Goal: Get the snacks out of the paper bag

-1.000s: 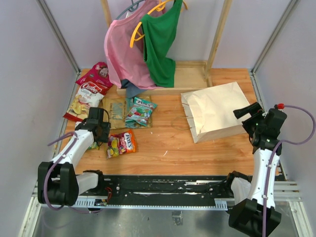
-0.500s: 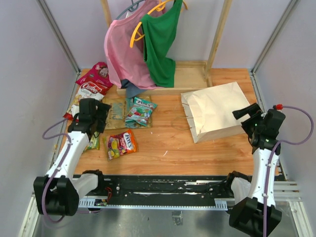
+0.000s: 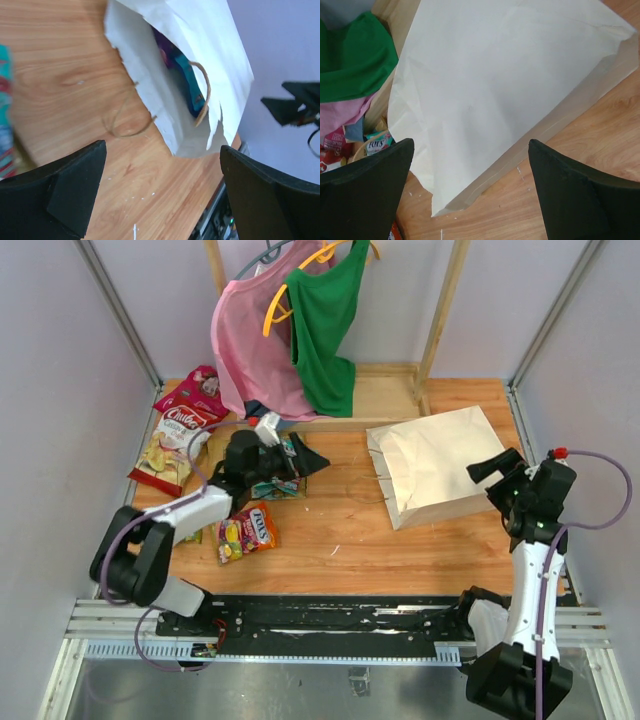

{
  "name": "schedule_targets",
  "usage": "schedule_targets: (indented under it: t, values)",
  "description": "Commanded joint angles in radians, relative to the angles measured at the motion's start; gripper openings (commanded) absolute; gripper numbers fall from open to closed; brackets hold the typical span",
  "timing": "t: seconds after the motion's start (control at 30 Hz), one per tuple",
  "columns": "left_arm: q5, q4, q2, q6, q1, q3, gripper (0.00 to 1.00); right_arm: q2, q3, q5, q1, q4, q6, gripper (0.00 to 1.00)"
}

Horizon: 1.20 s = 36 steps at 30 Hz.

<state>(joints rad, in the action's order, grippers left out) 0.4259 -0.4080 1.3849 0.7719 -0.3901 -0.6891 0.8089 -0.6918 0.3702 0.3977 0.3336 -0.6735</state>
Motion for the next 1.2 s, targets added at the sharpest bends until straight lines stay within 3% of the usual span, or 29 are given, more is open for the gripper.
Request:
schedule_targets:
  t: [0.0, 0.13, 0.2, 0.33, 0.47, 0.6, 0.77, 1.17]
  values:
    - [0.128, -0.191, 0.165, -0.093, -0.098, -0.077, 1.00, -0.044, -0.081, -0.084, -0.108, 0.018, 0.149, 0.99]
    - [0.120, -0.286, 0.226, -0.062, -0.121, -0.075, 1.00, -0.080, -0.141, -0.329, -0.395, 0.009, 0.340, 0.99]
    - [0.132, -0.305, 0.235, -0.059, -0.121, -0.070, 1.00, -0.039, -0.190, -0.482, -0.611, 0.024, 0.442, 0.99]
    - [0.138, -0.293, 0.208, -0.078, -0.120, -0.057, 1.00, 0.175, -0.340, -0.776, -0.960, 0.108, 0.587, 0.99]
    - [0.119, -0.286, 0.163, -0.079, -0.101, -0.005, 1.00, 0.459, -0.524, -0.995, -1.149, 0.258, 0.665, 0.99]
    - [0.202, -0.481, 0.177, 0.049, -0.016, 0.096, 1.00, 0.621, -0.611, -1.032, -1.233, 0.321, 0.697, 0.97]
    - [0.284, -0.688, 0.238, 0.167, 0.045, 0.171, 0.98, 0.734, -0.669, -1.044, -1.247, 0.321, 0.687, 0.91]
    - [0.280, -0.669, 0.211, 0.135, 0.046, 0.196, 0.97, 0.839, -0.741, -1.130, -1.231, 0.289, 0.727, 0.80]
